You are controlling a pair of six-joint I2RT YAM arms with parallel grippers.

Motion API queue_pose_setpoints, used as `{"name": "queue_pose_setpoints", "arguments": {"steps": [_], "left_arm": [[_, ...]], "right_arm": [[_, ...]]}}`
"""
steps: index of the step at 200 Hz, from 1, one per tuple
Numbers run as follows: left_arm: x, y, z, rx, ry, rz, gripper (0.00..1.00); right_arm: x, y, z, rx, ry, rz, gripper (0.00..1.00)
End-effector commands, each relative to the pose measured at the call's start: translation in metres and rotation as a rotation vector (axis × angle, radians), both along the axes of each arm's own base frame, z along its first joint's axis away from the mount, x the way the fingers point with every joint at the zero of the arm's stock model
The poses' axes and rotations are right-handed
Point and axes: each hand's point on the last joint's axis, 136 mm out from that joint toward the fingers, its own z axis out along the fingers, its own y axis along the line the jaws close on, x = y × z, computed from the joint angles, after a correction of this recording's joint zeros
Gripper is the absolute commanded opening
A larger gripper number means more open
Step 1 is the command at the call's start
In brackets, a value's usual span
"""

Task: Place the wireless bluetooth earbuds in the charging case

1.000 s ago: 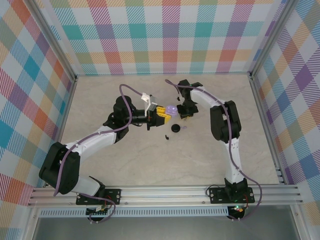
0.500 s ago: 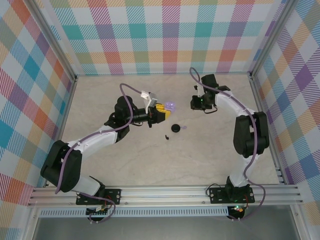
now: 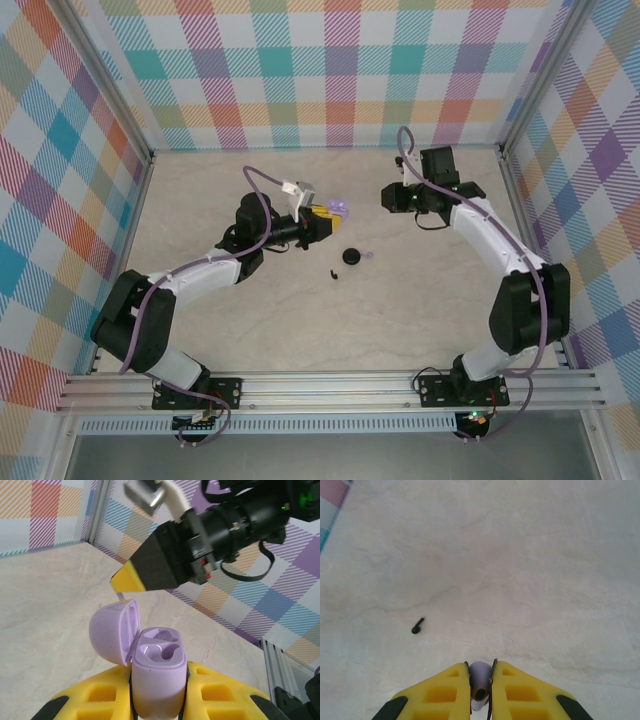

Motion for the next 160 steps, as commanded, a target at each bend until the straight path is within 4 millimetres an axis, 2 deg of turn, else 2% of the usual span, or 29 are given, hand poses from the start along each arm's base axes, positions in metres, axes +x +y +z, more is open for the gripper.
{"name": "queue_pose_setpoints", "arguments": {"steps": [1,41,66,160], "left_arm": [[0.008,0.000,0.019,-0.048,-0.031,0.020,0.03],[0.005,-0.001,0.021,-0.060,-0.029,-0.002,0.03],[0.001,-0.003,0.025,-0.086,-0.035,-0.026,0.03],[-0.008,-0.012,0.045,-0.143,-0.068,-0.080,0.03]], "right_arm": [[-0.009,0.009,0.030,0.060,-0.095,0.068,0.13],[-0.031,0.019,0.076,0.138,-0.238,0.162,0.14],[-0.046,0.027,0.097,0.187,-0.311,0.243,0.14],[-0.097,0.058,0.140,0.215,-0.562,0.462,0.15]]}}
